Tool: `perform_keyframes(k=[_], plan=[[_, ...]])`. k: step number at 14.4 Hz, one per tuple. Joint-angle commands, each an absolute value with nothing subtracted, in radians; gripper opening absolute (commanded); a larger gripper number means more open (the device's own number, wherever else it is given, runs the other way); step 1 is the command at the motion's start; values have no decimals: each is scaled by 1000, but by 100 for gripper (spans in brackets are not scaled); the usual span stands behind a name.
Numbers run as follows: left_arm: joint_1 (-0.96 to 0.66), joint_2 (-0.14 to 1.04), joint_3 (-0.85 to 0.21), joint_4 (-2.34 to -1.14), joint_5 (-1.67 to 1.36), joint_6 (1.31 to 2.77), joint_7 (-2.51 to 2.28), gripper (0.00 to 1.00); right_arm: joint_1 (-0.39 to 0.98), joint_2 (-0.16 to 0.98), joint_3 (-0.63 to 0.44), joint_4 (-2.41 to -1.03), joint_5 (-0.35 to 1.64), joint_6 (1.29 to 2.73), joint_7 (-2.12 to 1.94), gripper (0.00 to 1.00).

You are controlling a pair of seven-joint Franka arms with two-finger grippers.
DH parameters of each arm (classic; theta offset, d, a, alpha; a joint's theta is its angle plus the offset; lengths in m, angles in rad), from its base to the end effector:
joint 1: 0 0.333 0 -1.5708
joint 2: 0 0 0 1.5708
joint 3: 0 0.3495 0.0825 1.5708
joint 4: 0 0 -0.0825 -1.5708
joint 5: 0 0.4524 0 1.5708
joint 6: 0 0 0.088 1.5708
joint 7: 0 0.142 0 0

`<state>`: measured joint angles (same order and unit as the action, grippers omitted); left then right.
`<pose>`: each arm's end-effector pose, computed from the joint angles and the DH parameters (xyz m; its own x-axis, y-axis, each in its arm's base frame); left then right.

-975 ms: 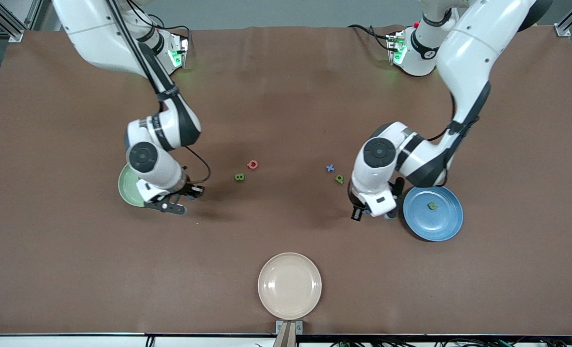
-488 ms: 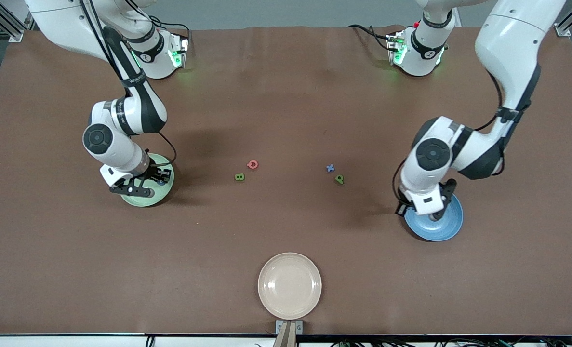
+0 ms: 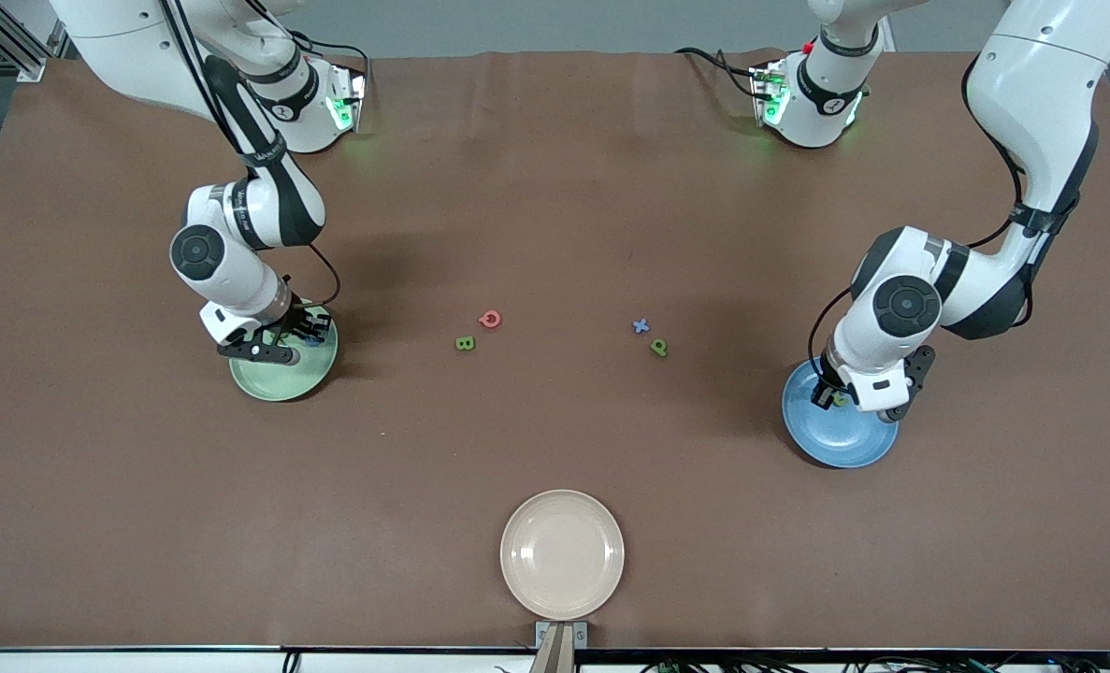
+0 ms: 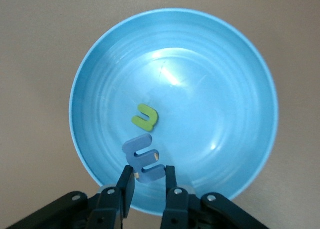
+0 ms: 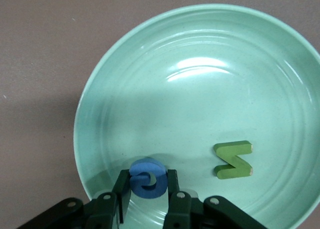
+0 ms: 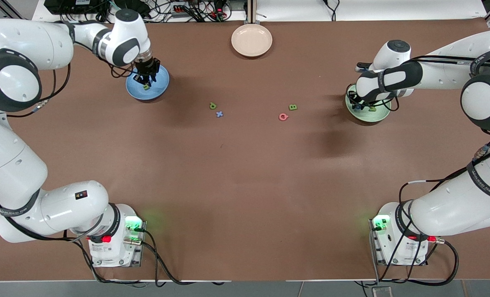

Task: Sort upper and lower case letters into plates

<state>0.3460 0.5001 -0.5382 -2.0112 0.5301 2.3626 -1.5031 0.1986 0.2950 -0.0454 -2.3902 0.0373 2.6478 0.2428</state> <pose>0.6455 -0.1101 0.1730 0.5674 0.8177 0.0965 0.8234 -0.5639 -0.0631 0.5307 0.0799 0.1287 0.9920 -0.1208 -0.0366 -0.1207 -0.9927 0.0057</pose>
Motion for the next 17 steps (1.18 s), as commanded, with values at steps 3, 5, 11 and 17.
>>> perform_keyframes(k=[3,5,11,17], plan=[[411,472,-551,-2072,549,2419,-1430,0,176,275,-29,-2413,26,2649,236,100],[419,483,-551,-2071,549,2427,-1428,0,176,270,-31,-2398,26,2639,235,100],[436,526,-548,-2063,563,2508,-1419,1,241,265,-12,-2235,40,2427,368,100],[456,557,-548,-2051,621,2510,-1420,4,461,395,-14,-2079,41,2460,724,100]])
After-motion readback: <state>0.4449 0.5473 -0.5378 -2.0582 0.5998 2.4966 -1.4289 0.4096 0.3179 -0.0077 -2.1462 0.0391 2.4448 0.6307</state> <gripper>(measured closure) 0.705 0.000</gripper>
